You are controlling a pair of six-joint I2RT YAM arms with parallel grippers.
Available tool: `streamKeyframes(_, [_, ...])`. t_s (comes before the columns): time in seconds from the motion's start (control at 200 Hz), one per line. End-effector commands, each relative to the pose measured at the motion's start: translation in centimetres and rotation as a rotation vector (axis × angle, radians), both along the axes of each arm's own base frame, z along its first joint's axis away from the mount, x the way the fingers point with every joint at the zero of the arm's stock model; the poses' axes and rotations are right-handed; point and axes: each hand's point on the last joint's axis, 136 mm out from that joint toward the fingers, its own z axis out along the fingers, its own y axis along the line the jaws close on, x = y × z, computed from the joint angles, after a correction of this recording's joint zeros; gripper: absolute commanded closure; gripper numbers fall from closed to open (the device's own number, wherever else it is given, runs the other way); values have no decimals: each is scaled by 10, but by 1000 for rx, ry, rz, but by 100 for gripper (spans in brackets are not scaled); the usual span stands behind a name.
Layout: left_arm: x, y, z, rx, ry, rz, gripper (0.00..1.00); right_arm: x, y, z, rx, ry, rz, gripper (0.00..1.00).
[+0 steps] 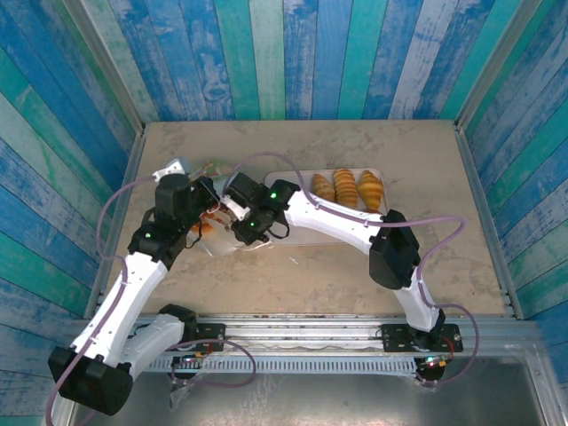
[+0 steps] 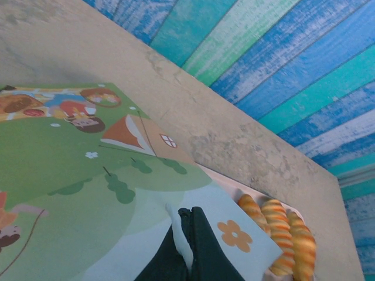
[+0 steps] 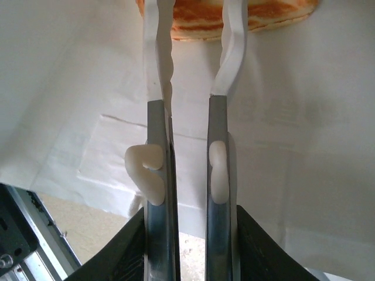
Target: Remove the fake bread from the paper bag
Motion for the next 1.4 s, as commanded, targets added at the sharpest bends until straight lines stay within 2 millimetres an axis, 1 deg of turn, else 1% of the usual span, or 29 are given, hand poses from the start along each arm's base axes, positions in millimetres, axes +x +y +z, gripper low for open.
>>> streamKeyframes(0.0, [-5, -11, 15, -41, -62, -65, 100, 13, 12, 7, 69, 3, -47, 64])
streamKeyframes(0.09, [-8, -16, 16, -55, -64, -95, 100, 16, 28, 15, 151, -8, -37, 64])
streamKeyframes(0.16, [-10, -17, 21, -70, -78, -105, 100, 19, 35, 11, 200, -11, -48, 63])
streamKeyframes(0.2, [-11, -18, 24, -78, -92, -110, 100, 17, 39, 9, 220, -7, -38, 63])
streamKeyframes(0.316, [-14, -17, 29, -87, -112, -111, 100, 24, 43, -9, 233, -7, -75, 63])
streamKeyframes(0.401, [-16, -17, 32, -88, -118, -113, 100, 27, 48, -15, 260, -19, -85, 63])
streamKeyframes(0.476, [-16, -18, 32, -91, -118, -118, 100, 25, 54, -14, 300, -8, -83, 63])
streamKeyframes(0.596, [-16, -21, 32, -103, -117, -130, 100, 28, 63, -9, 354, -23, -103, 62])
streamKeyframes(0.656, [-15, -23, 33, -113, -120, -136, 100, 32, 66, -10, 376, -44, -125, 62])
streamKeyframes(0.826, [-14, -24, 29, -117, -109, -137, 100, 37, 75, -20, 413, 4, -192, 63])
streamKeyframes(0.892, [-14, -23, 29, -112, -105, -133, 100, 36, 78, -18, 441, 10, -197, 63])
streamKeyframes(0.967, [-15, -20, 29, -103, -105, -119, 100, 34, 78, -17, 446, 42, -199, 64])
streamKeyframes(1.017, [-15, -16, 28, -92, -103, -104, 100, 29, 78, -11, 450, 90, -178, 64])
streamKeyframes(1.077, [-16, -11, 25, -72, -90, -79, 100, 24, 72, -5, 424, 147, -179, 65])
streamKeyframes(1.207, [-15, -5, 18, -40, -69, -49, 100, 11, 57, 18, 410, 204, -176, 62])
streamKeyframes(1.262, [-14, -5, 15, -41, -64, -49, 100, 9, 47, 19, 381, 214, -202, 61])
streamKeyframes(1.327, [-13, -6, 14, -49, -62, -50, 100, 8, 37, 16, 358, 234, -245, 60])
streamKeyframes(1.397, [-11, -8, 10, -55, -54, -54, 100, 9, 30, 15, 380, 281, -298, 60])
